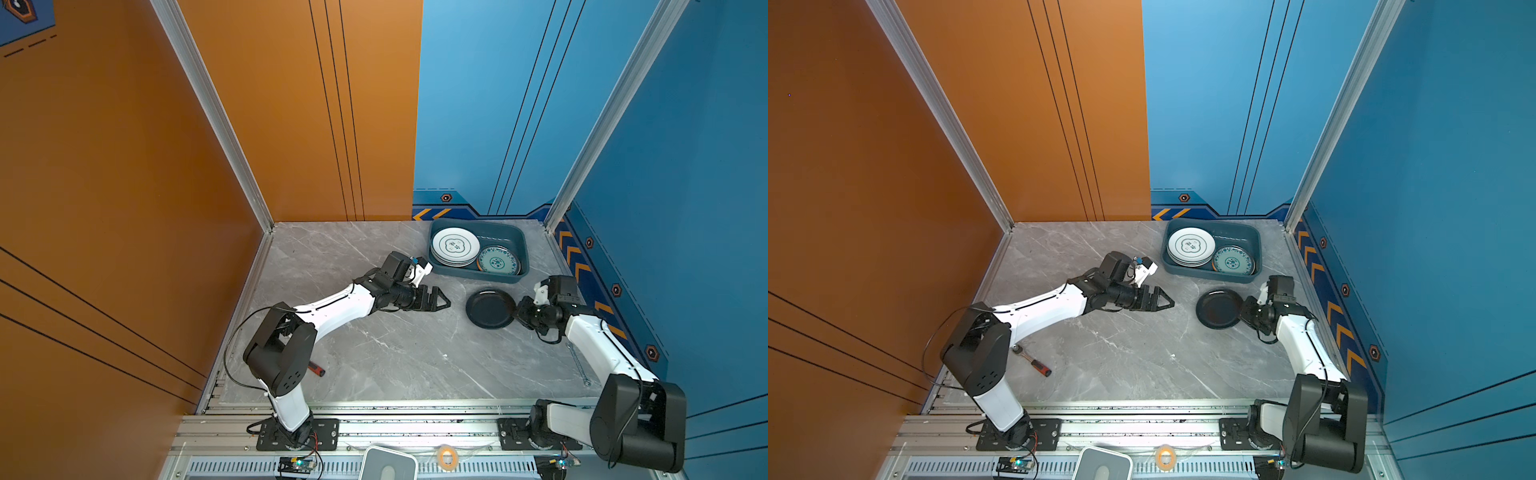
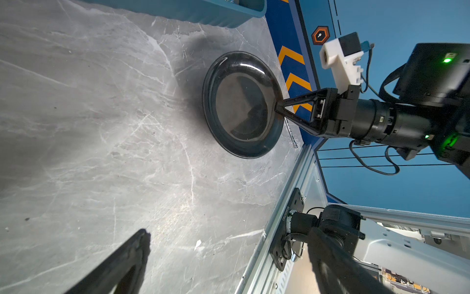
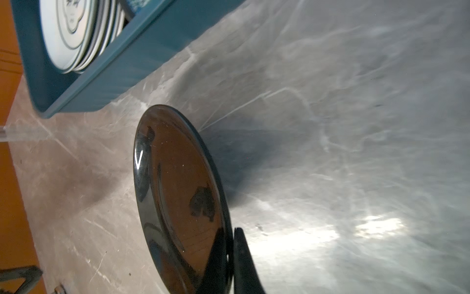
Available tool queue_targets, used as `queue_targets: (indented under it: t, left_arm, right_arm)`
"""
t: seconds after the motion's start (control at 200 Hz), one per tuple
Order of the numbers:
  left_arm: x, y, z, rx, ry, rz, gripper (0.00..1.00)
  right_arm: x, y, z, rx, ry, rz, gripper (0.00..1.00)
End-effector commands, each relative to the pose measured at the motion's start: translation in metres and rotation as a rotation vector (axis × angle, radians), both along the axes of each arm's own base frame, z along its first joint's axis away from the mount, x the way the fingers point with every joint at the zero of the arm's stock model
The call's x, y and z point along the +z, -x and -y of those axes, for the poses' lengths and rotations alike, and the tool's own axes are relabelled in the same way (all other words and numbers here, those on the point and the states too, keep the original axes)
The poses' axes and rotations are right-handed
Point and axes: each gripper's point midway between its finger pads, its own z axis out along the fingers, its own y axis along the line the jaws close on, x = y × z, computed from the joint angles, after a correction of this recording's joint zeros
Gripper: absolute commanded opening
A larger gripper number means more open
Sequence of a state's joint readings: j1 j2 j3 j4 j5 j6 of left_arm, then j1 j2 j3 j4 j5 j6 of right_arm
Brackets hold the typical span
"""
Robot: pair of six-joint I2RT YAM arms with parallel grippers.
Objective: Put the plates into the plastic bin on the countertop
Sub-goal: 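Slide the dark glass plate toward the left gripper with the right gripper, then grasp the dark plate's rim with the left gripper while the right holds it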
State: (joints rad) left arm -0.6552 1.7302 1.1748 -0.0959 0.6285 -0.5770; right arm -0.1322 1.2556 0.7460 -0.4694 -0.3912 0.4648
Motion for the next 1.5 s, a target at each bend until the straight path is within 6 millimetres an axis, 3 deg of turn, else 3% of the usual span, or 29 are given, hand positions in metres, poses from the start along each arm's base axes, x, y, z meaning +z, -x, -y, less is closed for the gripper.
queue_targets:
  t: [0.0, 0.2, 0.22, 0.305, 0.736, 0.796, 0.891, 1.091, 1.357, 1.492]
  left_arm:
    - [0.009, 0.0, -0.007, 0.0, 0.065, 0.007, 0.98]
    - [0.0, -0.003, -0.005, 0.004, 0.155, -0.019, 0.99]
    - [-0.012, 0.002, -0.008, 0.006, 0.14, -0.039, 0.99]
    - [-0.019, 0.001, -0.006, 0.005, 0.136, -0.046, 0.96]
    - [-0.046, -0.008, -0.001, 0.022, 0.138, -0.085, 0.73]
    - [-0.045, -0.009, -0.001, 0.024, 0.143, -0.082, 0.64]
    - [-0.042, -0.01, -0.002, 0.026, 0.152, -0.082, 0.5]
    - [-0.038, -0.011, -0.006, 0.031, 0.171, -0.089, 0.35]
    - [-0.036, -0.008, -0.008, 0.028, 0.193, -0.101, 0.2]
    - [-0.033, -0.008, -0.007, 0.026, 0.202, -0.098, 0.18]
  right_arm:
    - [0.018, -0.017, -0.023, 0.044, -0.061, 0.057, 0.0]
    - [0.02, -0.028, -0.057, 0.119, -0.133, 0.079, 0.0]
    - [0.021, -0.029, -0.059, 0.124, -0.136, 0.083, 0.0]
    - [0.023, -0.033, -0.071, 0.151, -0.155, 0.094, 0.0]
    - [0.04, -0.043, -0.126, 0.297, -0.235, 0.136, 0.0]
    - [0.041, -0.042, -0.133, 0.317, -0.236, 0.136, 0.0]
    - [0.041, -0.044, -0.14, 0.333, -0.231, 0.138, 0.0]
    - [0.039, -0.044, -0.15, 0.354, -0.231, 0.135, 0.0]
    - [0.038, -0.042, -0.155, 0.367, -0.241, 0.136, 0.0]
    - [0.038, -0.041, -0.157, 0.375, -0.245, 0.143, 0.0]
